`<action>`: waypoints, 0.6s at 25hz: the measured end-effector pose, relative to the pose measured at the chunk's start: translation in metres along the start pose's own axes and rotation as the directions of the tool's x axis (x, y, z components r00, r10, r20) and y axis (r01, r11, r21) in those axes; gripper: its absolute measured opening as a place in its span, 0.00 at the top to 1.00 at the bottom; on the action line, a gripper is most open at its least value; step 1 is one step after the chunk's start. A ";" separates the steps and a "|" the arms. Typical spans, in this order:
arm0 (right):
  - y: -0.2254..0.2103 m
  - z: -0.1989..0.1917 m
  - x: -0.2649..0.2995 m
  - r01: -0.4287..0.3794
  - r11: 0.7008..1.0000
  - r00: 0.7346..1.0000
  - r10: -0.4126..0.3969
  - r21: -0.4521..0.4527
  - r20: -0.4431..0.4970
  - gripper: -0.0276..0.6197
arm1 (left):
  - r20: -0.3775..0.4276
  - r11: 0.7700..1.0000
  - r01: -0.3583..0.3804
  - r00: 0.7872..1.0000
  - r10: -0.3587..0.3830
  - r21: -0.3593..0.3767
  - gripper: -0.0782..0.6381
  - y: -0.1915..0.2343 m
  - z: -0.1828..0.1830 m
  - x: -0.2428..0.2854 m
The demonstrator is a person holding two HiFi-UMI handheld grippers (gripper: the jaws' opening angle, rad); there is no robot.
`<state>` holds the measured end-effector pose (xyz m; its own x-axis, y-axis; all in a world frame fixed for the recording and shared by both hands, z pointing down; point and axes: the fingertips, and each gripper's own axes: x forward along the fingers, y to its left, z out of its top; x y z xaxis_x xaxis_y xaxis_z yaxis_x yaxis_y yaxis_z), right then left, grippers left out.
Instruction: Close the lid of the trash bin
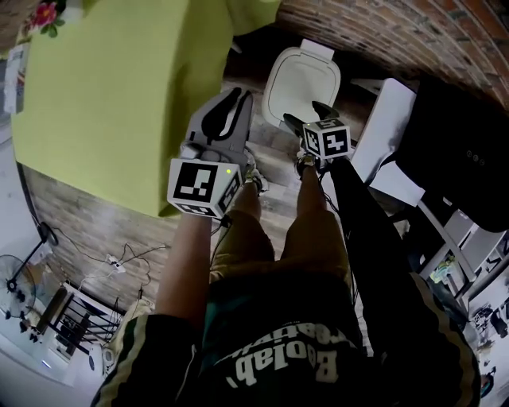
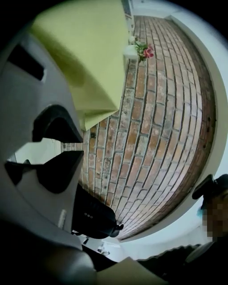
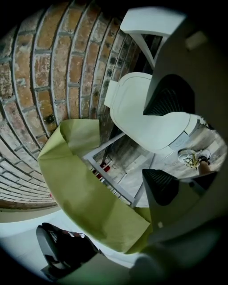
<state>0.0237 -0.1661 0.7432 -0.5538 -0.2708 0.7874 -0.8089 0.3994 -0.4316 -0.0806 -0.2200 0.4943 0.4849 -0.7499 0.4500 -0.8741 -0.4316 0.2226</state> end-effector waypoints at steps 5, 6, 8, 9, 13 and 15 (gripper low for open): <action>0.009 0.027 -0.030 -0.009 0.999 0.996 0.011 -0.031 0.089 0.39 | -0.004 0.999 -0.016 1.000 0.016 0.029 0.80 -0.002 0.015 -0.011; 0.011 0.033 -0.038 -0.004 0.999 0.994 0.008 -0.037 0.107 0.40 | -0.007 0.999 -0.015 1.000 0.015 0.034 0.80 -0.004 0.017 -0.014; 0.014 0.045 -0.053 0.002 0.999 0.989 0.004 -0.043 0.145 0.41 | -0.009 0.999 -0.010 1.000 0.011 0.042 0.80 -0.008 0.022 -0.018; 0.016 0.052 -0.061 0.003 0.999 0.987 0.005 -0.045 0.164 0.41 | -0.008 0.999 -0.009 1.000 0.010 0.046 0.80 -0.010 0.025 -0.019; 0.025 0.072 -0.090 -0.004 0.998 0.974 0.018 -0.062 0.225 0.43 | -0.008 0.998 -0.005 1.000 0.006 0.058 0.80 -0.020 0.032 -0.022; 0.029 0.080 -0.104 0.000 0.997 0.969 0.019 -0.077 0.247 0.43 | -0.003 0.998 -0.002 1.000 0.002 0.063 0.80 -0.025 0.037 -0.022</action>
<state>0.0425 -0.1966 0.6136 -0.6010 -0.4714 0.6454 -0.7912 0.4653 -0.3969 -0.0678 -0.2113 0.4469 0.4830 -0.7495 0.4527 -0.8716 -0.4610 0.1666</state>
